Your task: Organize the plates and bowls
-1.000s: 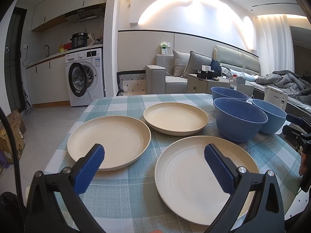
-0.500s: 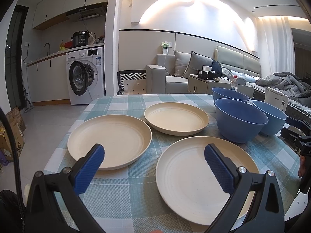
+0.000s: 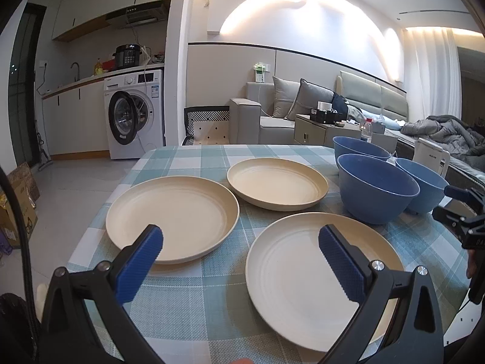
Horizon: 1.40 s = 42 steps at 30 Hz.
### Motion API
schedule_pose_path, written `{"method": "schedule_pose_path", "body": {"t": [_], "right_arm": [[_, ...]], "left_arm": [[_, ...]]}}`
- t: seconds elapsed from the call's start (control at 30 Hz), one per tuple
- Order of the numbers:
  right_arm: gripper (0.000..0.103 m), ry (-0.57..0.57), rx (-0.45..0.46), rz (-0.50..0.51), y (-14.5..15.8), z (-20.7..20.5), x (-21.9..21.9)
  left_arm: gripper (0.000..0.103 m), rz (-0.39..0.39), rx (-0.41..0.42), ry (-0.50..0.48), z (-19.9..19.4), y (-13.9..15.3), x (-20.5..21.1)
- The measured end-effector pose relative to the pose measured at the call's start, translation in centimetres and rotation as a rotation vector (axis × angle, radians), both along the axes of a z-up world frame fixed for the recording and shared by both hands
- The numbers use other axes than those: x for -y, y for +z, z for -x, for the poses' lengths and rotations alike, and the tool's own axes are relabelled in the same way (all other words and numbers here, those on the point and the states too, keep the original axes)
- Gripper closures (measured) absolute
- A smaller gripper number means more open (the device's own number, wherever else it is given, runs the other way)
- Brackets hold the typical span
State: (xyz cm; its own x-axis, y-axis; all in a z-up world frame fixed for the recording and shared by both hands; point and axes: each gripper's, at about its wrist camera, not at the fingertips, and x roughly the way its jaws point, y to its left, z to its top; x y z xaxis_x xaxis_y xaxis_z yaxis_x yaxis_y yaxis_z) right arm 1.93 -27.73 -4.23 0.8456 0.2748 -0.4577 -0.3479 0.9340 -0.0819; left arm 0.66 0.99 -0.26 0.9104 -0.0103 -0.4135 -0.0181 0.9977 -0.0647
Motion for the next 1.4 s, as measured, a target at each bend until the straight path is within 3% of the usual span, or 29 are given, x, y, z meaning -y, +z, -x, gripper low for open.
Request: {"method": "schedule_pose_path", "body": {"t": [0.33,0.93,1.4], "right_arm": [[0.000,0.060,0.004,0.023,2.7,0.5,-2.9],[0.000,0.140,-0.023,0.006,4.9,-0.4,-7.8],[0.000,0.159,-0.066,-0.013,5.7,-2.8,-10.4]], "left_arm": [[0.000,-0.019,-0.003,-0.019,0.5,1.6,0.4],[0.000,0.000,-0.045,0.132,-0.6,4.2,-3.6],[0.000,0.038,-0.115,0.185,-1.6,3.9,-6.0]]}}
